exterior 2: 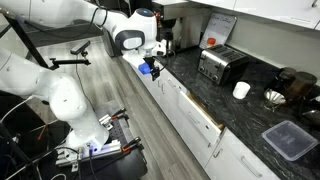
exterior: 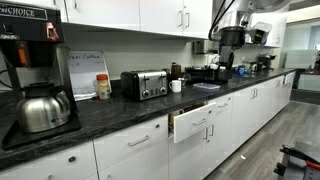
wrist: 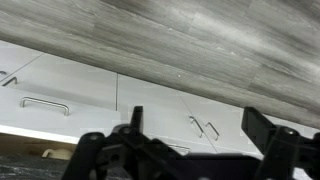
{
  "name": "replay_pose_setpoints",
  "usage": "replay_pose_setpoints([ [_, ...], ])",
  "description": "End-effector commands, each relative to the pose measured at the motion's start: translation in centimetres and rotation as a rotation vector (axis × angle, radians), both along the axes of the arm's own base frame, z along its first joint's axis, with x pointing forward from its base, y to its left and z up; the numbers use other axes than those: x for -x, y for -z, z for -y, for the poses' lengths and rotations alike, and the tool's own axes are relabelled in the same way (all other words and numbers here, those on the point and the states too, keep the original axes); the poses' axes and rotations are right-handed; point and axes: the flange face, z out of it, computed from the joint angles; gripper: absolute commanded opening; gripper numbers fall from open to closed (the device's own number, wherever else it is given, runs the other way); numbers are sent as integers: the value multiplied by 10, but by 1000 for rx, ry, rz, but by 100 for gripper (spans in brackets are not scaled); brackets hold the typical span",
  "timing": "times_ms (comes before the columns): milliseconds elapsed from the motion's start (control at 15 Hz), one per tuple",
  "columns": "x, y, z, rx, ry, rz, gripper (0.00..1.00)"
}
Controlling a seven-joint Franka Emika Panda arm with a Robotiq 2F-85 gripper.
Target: Open the ajar drawer, remove the white mug from the drawer and place it on the countertop
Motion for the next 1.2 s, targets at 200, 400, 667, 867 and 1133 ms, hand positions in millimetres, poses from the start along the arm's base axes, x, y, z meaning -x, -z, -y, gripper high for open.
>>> replay_pose_setpoints([
  [200, 0, 0, 0, 0, 0, -1, 100],
  [400, -9, -1, 5, 23, -32, 43, 100],
  [667, -25, 11, 24, 77, -155, 121, 100],
  [867, -35, 33, 41, 96, -251, 139, 100],
  [1133, -48, 66, 58, 136, -405, 141, 100],
])
